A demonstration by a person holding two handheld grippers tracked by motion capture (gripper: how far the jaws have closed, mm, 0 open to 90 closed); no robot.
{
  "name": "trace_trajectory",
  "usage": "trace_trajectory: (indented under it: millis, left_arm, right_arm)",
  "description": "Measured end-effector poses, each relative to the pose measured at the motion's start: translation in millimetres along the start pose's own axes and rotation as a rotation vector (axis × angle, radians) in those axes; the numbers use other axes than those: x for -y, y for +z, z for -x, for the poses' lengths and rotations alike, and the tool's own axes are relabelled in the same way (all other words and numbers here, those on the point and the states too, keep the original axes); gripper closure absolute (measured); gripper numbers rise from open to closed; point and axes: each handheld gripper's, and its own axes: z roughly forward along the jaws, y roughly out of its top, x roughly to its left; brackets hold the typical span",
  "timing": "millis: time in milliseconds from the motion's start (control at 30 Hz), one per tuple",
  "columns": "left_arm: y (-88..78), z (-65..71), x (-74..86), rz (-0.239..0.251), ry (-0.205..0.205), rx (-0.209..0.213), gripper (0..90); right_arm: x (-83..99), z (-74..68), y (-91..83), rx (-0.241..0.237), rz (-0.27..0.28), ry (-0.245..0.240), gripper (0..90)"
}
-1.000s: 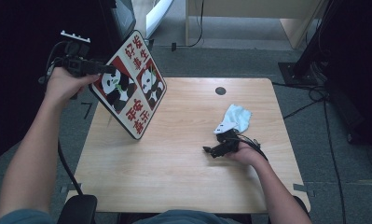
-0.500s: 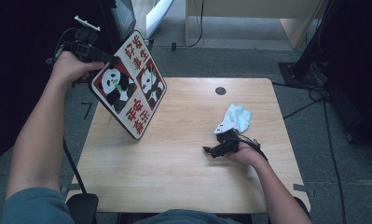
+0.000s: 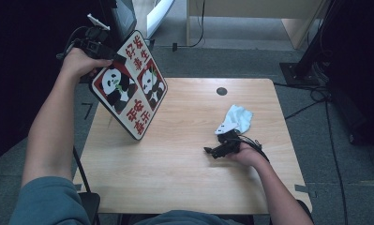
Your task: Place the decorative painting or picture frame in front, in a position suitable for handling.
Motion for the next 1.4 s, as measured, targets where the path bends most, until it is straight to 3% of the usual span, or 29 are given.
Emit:
trace_trajectory:
  millis: [233, 333, 433, 667, 800, 900, 1000, 1100, 1333, 1400]
  left_arm:
    - [7.3, 1.7, -5.2, -0.072, 0.000, 0.014, 67.7]
    - [10.8, 3.2, -7.0, -0.125, -0.021, -0.003, 72.2]
    - [10.3, 3.3, -8.2, -0.137, -0.056, -0.003, 77.2]
    - [8.1, 14.3, -11.9, -0.172, -0.084, -0.012, 79.0]
    - [4.9, 25.7, -12.3, -0.186, -0.057, 0.003, 80.4]
    - [-0.2, 33.4, -9.5, -0.170, -0.046, 0.033, 81.6]
    - [-7.1, 47.7, -4.6, -0.156, 0.009, 0.043, 81.5]
    - [-11.3, 57.3, 0.1, -0.154, 0.013, 0.058, 81.5]
    - [-12.2, 91.5, 14.6, -0.186, 0.067, 0.086, 81.5]
    - [-10.9, 98.8, 19.0, -0.196, 0.056, 0.091, 81.5]
  right_arm:
    - [0.0, 0.1, 0.0, 0.000, 0.000, 0.000, 6.9]
    - [0.0, 0.1, 0.0, 0.000, 0.000, 0.000, 6.9]
    - [0.1, 0.1, 0.0, 0.000, 0.000, -0.001, 6.9]
    - [0.0, 0.0, 0.1, 0.001, 0.001, 0.001, 7.0]
    - [0.0, 0.0, 0.0, 0.000, 0.002, 0.002, 7.0]
    - [0.0, 0.1, -0.1, 0.000, 0.000, 0.002, 7.0]
    - [0.0, 0.2, 0.0, 0.000, 0.001, 0.000, 7.0]
    - [0.0, 0.2, -0.1, -0.001, 0.001, 0.001, 7.1]
    - [0.0, 0.2, -0.1, -0.001, 0.000, 0.000, 7.1]
    - [0.0, 0.2, -0.1, -0.001, 0.000, 0.000, 7.0]
